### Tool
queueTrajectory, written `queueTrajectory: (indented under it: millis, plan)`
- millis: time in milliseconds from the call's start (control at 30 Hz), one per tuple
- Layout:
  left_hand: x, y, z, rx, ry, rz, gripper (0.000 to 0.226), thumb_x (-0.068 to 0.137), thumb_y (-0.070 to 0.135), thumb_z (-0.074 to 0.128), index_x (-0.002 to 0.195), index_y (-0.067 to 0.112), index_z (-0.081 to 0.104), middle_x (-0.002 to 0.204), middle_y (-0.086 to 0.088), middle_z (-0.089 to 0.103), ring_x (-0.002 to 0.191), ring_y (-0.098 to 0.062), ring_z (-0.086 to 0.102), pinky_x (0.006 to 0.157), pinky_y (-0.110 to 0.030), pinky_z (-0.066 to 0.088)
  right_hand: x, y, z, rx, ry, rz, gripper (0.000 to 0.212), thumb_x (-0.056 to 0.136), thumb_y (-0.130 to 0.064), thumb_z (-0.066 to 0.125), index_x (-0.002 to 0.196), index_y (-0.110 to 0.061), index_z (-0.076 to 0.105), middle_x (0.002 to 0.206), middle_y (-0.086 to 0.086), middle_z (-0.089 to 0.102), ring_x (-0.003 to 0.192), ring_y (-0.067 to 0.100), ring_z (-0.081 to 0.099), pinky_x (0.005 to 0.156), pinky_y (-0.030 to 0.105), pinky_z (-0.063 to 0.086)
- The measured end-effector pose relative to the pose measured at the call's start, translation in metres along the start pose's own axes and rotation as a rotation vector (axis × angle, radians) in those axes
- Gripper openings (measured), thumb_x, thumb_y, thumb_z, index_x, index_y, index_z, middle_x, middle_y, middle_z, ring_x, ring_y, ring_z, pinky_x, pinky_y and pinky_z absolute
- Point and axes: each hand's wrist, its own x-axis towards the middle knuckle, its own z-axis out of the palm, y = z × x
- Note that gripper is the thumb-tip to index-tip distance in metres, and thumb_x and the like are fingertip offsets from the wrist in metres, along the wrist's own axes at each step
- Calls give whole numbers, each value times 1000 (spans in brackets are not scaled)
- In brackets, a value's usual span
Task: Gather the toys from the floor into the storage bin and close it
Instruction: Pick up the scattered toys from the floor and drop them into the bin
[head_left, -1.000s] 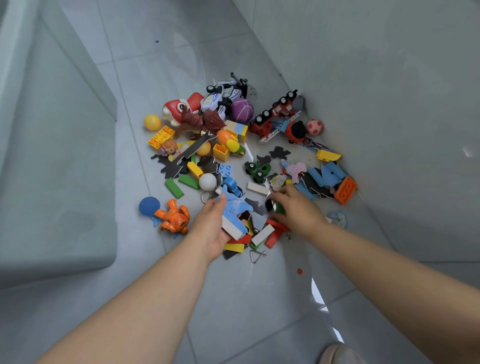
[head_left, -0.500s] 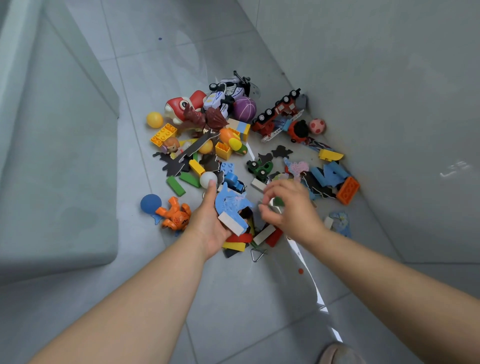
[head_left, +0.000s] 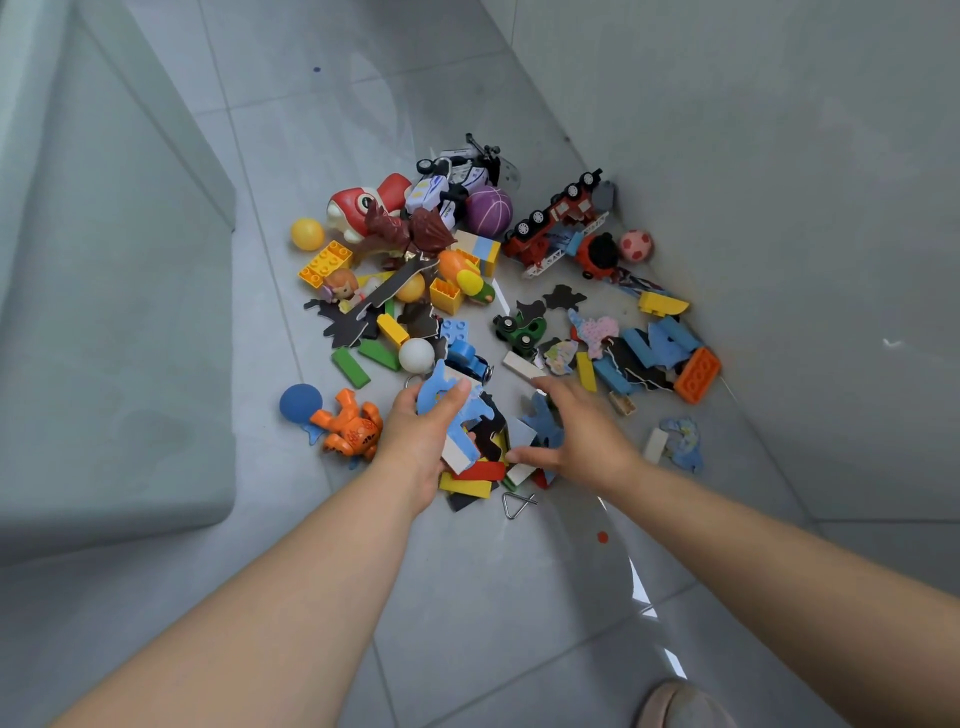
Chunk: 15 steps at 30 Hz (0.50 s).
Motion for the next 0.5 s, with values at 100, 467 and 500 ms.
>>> queueTrajectory:
  millis: [100,467,500]
  plan:
    - [0,-3,1,88,1,64,50,78,23,73,122,20,48,109,-4,64,83,-18,65,75,-38,57,-5,-2,8,-54,-25,-26,86,70,-46,75,141,-26,31,145,1,32,133,20,31,106,35,34]
    - [-4,-3,5,143,-94,79,78,53,45,85,119,38,44,125,-1,55,113,-24,56,97,-48,47,-12,-28,-14,482,278,-65,39,77,-16,73,108,-28,54,101,-17,53,91,-9,49,72,-2,35]
    - [-5,-2,6,137,-132,62,86,49,49,85,122,40,42,129,0,53,115,-23,55,98,-48,47,-14,-36,-15,524,242,-116,39,76,-14,74,107,-27,54,99,-17,55,89,-13,50,72,-3,36]
